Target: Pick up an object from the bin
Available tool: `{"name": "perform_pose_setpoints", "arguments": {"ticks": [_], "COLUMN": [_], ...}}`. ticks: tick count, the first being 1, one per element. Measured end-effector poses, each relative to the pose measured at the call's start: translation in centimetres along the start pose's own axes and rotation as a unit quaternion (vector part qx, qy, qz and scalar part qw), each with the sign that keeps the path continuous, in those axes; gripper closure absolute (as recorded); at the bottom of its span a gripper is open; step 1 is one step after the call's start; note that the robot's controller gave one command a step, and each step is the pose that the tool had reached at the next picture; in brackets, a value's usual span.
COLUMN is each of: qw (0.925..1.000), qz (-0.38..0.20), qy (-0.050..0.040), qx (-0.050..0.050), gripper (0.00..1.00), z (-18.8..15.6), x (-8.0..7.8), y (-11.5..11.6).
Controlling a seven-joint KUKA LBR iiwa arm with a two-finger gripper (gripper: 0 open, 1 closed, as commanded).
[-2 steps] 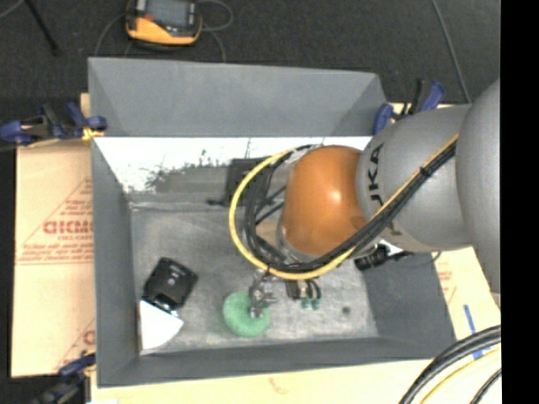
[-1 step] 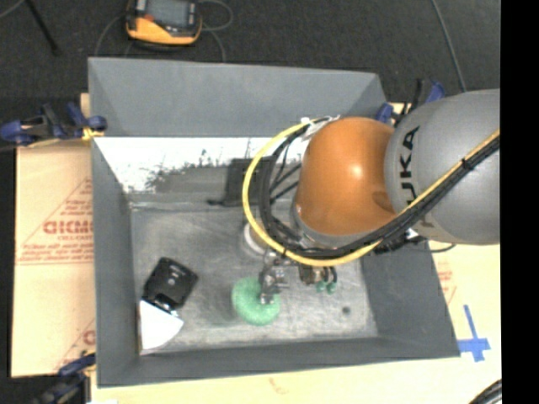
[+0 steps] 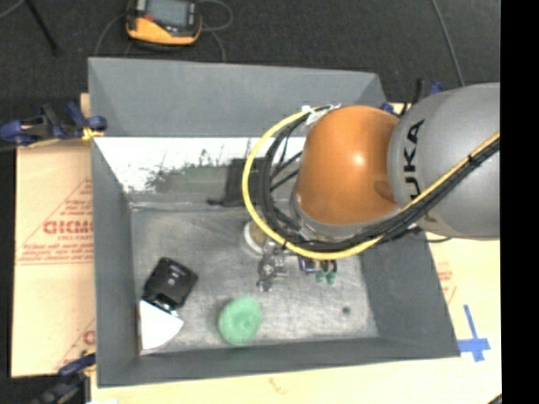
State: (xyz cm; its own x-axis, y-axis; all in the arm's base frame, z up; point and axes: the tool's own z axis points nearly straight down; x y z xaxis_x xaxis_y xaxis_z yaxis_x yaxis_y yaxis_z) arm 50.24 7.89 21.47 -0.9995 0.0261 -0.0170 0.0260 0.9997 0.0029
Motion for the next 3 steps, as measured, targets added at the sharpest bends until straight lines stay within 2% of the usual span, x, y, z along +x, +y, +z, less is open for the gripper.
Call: {"name": "perform_pose_setpoints", "arguments": {"ticks": [1,2,3], "qw": [0.9999,0.9999,0.9994], "qz": [0.008,0.009,-0.035], "qy": [0.0067,0.0068,0.0045], "qx": [0.001,0.001,0.001], "gripper": [0.00,0.00,0.00], "z": [1.2,0.9,3.9], "x": [0.6,0.7,0.1], "y": [-0.7,-0.7,-2.4]}}
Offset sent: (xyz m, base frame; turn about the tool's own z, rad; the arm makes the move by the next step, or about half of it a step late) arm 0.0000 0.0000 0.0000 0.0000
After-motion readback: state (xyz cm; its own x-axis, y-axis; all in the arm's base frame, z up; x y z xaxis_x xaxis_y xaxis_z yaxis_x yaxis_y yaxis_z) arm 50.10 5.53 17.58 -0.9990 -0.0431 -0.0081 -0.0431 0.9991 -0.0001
